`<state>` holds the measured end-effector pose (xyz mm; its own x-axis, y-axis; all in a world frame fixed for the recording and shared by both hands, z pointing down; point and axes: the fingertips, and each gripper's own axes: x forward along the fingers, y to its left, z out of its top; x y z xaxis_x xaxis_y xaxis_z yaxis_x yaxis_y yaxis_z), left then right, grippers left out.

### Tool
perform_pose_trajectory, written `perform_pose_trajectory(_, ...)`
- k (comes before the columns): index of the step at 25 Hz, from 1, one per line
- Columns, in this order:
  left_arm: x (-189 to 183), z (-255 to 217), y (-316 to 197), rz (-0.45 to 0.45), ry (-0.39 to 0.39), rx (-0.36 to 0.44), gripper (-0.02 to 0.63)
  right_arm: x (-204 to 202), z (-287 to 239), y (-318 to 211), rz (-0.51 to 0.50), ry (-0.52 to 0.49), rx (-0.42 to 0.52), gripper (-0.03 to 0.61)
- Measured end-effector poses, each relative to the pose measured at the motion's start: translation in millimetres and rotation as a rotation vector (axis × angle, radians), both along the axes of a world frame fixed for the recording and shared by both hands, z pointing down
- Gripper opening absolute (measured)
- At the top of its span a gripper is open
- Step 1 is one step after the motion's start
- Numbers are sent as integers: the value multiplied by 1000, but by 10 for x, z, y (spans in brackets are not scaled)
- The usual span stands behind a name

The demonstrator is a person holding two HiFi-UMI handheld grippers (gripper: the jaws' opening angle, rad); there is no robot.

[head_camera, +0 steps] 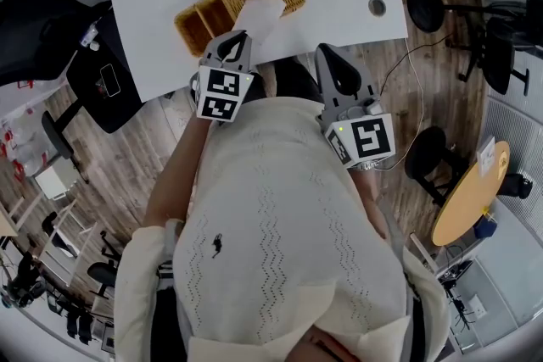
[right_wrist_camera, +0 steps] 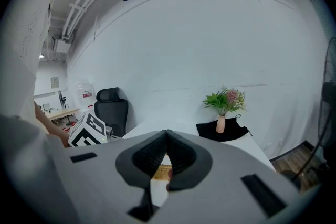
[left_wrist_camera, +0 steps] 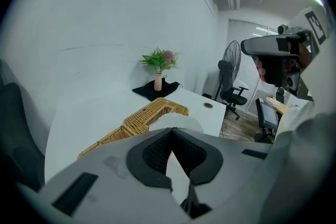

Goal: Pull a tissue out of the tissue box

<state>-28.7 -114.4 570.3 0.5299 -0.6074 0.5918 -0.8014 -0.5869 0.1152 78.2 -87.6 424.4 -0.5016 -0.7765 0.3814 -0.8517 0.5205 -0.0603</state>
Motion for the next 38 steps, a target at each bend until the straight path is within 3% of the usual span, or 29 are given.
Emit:
perform_pose_trajectory(27, -234, -192, 150, -127, 87, 9, 12, -130, 14, 115, -62, -3, 1, 0)
perform_pose_trajectory(38, -429, -367, 190, -208, 174, 33, 12, -309, 24, 131, -120, -1, 3, 0)
